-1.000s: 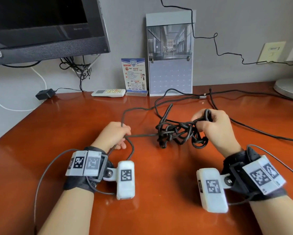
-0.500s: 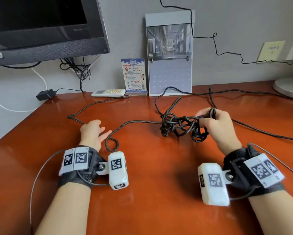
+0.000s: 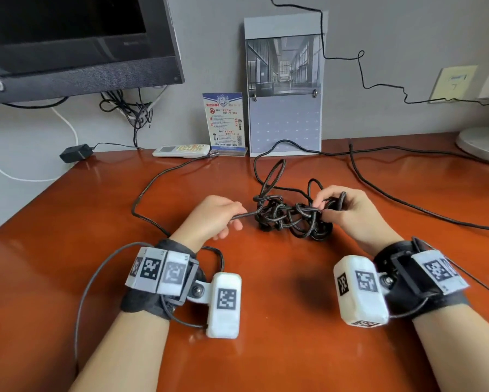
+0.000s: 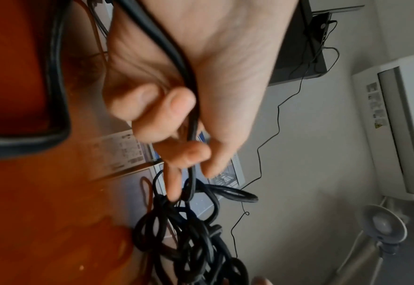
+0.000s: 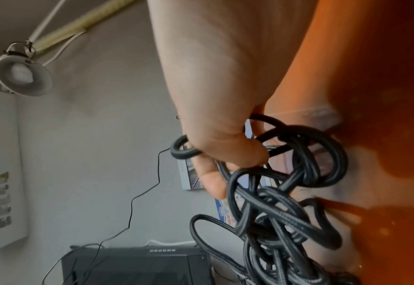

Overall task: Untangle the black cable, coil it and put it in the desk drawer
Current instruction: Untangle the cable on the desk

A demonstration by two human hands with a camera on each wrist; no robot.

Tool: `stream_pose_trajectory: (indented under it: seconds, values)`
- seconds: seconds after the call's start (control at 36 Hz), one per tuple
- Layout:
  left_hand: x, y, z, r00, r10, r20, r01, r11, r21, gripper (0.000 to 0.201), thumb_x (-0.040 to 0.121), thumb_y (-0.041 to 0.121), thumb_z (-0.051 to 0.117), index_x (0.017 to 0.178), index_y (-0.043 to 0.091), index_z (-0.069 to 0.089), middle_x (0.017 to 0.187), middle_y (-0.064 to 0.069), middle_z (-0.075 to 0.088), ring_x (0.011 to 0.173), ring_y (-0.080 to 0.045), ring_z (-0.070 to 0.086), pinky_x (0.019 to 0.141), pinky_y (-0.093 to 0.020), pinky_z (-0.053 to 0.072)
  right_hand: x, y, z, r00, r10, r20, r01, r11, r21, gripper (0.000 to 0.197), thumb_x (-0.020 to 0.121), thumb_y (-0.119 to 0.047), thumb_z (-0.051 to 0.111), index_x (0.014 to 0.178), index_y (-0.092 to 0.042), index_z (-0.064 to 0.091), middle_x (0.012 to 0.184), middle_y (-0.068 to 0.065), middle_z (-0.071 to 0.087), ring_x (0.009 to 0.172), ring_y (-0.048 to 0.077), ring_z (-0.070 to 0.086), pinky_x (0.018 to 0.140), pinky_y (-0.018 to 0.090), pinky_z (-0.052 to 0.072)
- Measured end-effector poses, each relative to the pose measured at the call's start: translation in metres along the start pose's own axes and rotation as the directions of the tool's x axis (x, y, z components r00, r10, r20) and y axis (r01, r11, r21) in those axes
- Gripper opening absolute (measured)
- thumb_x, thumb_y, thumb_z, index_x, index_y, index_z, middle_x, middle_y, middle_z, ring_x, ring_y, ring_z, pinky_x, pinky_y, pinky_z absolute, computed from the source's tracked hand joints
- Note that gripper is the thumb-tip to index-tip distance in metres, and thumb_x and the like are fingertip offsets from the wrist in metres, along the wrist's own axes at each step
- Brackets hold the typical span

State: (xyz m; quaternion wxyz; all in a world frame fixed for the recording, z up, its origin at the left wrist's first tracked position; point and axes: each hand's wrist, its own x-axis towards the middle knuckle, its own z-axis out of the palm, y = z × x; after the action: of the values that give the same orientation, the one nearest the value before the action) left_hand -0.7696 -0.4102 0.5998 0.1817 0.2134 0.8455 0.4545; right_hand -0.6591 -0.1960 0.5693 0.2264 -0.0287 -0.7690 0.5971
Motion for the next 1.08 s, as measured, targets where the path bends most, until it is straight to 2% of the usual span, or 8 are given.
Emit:
stream_pose_trajectory:
  seconds: [0.19, 0.39, 0.53, 0.61, 0.72, 0.89, 1.0, 1.08]
  values:
    - [0.002, -0.004, 0.003, 0.997, 0.040, 0.068, -0.037, 0.999, -0.038, 0.026, 0.095, 0.011, 0.044, 0.079, 0.011, 0.065, 0.038, 0.011, 0.036, 0.034, -0.007, 0.026, 0.036, -0.018, 0.020, 0.002, 0.002, 0.004, 0.966, -0.217, 0.140, 0.246, 0.941, -0.233, 0.064, 0.067, 0.023, 0.055, 0.067, -0.040, 0.069, 0.074, -0.010, 0.062, 0.084, 0.007, 0.055, 0.080, 0.013, 0.040]
    - [0.013, -0.012, 0.010, 0.986, 0.033, -0.163, -0.045, 0.997, -0.069, 0.014, 0.095, 0.013, 0.043, 0.100, 0.020, 0.054, 0.069, 0.002, 0.050, 0.044, -0.006, 0.039, 0.040, -0.019, 0.028, -0.004, -0.015, 0.030, 0.876, -0.351, 0.330, 0.442, 0.859, -0.260, 0.043, 0.059, 0.014, 0.050, 0.055, -0.028, 0.062, 0.071, -0.007, 0.066, 0.092, 0.006, 0.052, 0.085, 0.016, 0.040]
    - [0.021, -0.011, 0.011, 0.986, -0.169, -0.010, 0.152, 0.909, -0.388, 0.021, 0.097, 0.038, 0.038, 0.101, 0.024, 0.053, 0.060, 0.005, 0.033, 0.029, -0.003, 0.020, 0.033, -0.013, 0.013, -0.008, -0.020, 0.035, 0.842, -0.296, 0.451, 0.440, 0.859, -0.259, 0.043, 0.067, 0.015, 0.057, 0.067, -0.027, 0.067, 0.083, -0.007, 0.067, 0.098, 0.004, 0.054, 0.088, 0.011, 0.037]
    - [0.023, -0.012, 0.013, 0.982, -0.184, 0.035, 0.184, 0.920, -0.346, 0.032, 0.091, 0.053, 0.044, 0.078, 0.026, 0.053, 0.058, 0.008, 0.031, 0.033, -0.003, 0.020, 0.035, -0.016, 0.015, -0.013, -0.029, 0.039, 0.812, -0.177, 0.557, 0.360, 0.902, -0.239, 0.040, 0.072, 0.004, 0.057, 0.093, -0.029, 0.068, 0.099, -0.013, 0.062, 0.104, 0.006, 0.053, 0.091, 0.013, 0.038]
    - [0.025, -0.014, 0.008, 0.968, -0.202, 0.150, 0.249, 0.851, -0.462, 0.030, 0.090, 0.025, 0.040, 0.061, 0.017, 0.037, 0.042, 0.008, 0.028, 0.027, -0.004, 0.018, 0.032, -0.013, 0.013, -0.017, -0.042, 0.035, 0.840, -0.093, 0.534, 0.266, 0.929, -0.257, 0.059, 0.066, -0.004, 0.047, 0.114, -0.037, 0.056, 0.107, -0.017, 0.056, 0.114, 0.006, 0.046, 0.099, 0.015, 0.032]
    - [0.027, -0.020, 0.009, 0.971, -0.103, 0.216, 0.213, 0.787, -0.579, 0.022, 0.093, 0.012, 0.030, 0.079, 0.017, 0.046, 0.038, 0.010, 0.029, 0.026, -0.002, 0.018, 0.031, -0.011, 0.013, 0.011, -0.030, 0.006, 0.988, -0.031, -0.149, 0.037, 0.999, 0.035, 0.043, 0.078, 0.012, 0.039, 0.090, -0.021, 0.063, 0.084, -0.009, 0.056, 0.078, 0.005, 0.050, 0.069, 0.020, 0.041]
    - [0.028, -0.026, 0.011, 0.955, 0.015, 0.296, 0.196, 0.719, -0.667, 0.024, 0.087, 0.011, 0.038, 0.074, 0.014, 0.058, 0.045, 0.008, 0.032, 0.028, -0.002, 0.023, 0.030, -0.014, 0.018, 0.017, -0.003, 0.008, 0.935, 0.352, -0.033, -0.354, 0.934, -0.047, 0.032, 0.090, 0.004, 0.041, 0.089, -0.017, 0.065, 0.078, -0.006, 0.065, 0.069, 0.012, 0.050, 0.056, 0.020, 0.037]
    - [0.028, -0.028, 0.015, 0.949, 0.078, 0.305, 0.160, 0.715, -0.681, 0.034, 0.083, 0.011, 0.042, 0.059, 0.017, 0.065, 0.052, 0.006, 0.033, 0.032, -0.003, 0.025, 0.032, -0.016, 0.023, 0.017, -0.003, 0.019, 0.919, 0.386, 0.077, -0.370, 0.914, -0.166, 0.021, 0.094, -0.009, 0.049, 0.089, -0.011, 0.069, 0.074, 0.000, 0.068, 0.065, 0.010, 0.049, 0.055, 0.019, 0.036]
